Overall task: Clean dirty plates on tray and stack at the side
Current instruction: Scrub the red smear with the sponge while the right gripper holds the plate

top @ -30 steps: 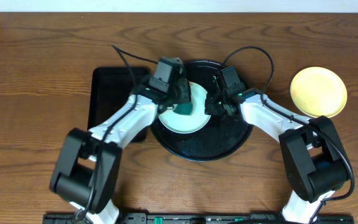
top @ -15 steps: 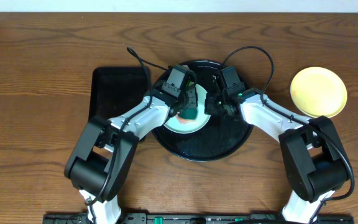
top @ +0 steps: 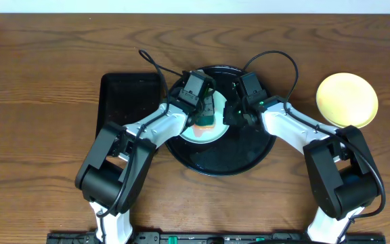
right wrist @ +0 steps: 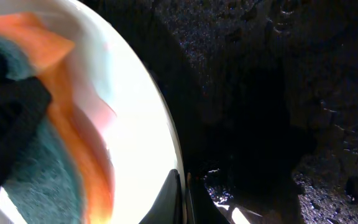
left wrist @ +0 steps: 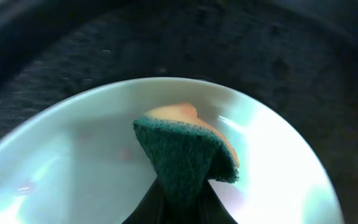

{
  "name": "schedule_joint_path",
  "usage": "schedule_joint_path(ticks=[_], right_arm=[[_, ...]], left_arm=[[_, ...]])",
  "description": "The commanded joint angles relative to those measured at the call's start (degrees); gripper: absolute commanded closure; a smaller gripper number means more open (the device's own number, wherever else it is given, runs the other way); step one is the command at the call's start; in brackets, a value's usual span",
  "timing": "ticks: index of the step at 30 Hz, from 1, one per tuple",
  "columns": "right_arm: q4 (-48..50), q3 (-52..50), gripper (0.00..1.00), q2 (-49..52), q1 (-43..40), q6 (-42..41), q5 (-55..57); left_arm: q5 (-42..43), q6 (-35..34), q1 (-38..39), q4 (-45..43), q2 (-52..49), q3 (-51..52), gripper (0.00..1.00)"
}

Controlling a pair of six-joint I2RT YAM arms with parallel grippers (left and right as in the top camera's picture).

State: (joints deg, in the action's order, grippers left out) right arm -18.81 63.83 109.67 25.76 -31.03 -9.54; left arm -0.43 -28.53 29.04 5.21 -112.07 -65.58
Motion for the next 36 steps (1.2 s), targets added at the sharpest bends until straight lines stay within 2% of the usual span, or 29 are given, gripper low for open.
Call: schedule_joint_path(ticks=[1,11,15,21,28,36], right_arm=[[-0.94,-0.02,0.99,0.33,0.59,-0.22,-1.49],[-0.85,-0.02,0.99,0.33,0.59,-0.24,-1.46],[-0.72,-0.02,0.99,0.33,0.59,-0.24,-1.44],[-0.44,-0.02,0.99,0.33,0.59,-0.26,-1.46],[-0.24,-0.02,0.99,0.33,0.59,-0.28,-1.46],[-0.28,-0.02,0.99,0.33,0.59,-0.26,-1.51]], left_arm=[[-9.42,0.37,-0.98,3.85,-2.47,-1.29,0.93],[-10.14,3.69,-0.98,22.69,-2.36,-5.62,0.93],[0.66,8.28,-0.92,24.09,-2.36,-5.70,0.93],[9.11,10.12,-0.11,23.12,-2.40,-5.68,0.93],[9.94,10.19,2.36,18.75,-3.32,-5.68,0.93],[9.92,3.63,2.54,11.89,-4.33,-5.49,0.93]])
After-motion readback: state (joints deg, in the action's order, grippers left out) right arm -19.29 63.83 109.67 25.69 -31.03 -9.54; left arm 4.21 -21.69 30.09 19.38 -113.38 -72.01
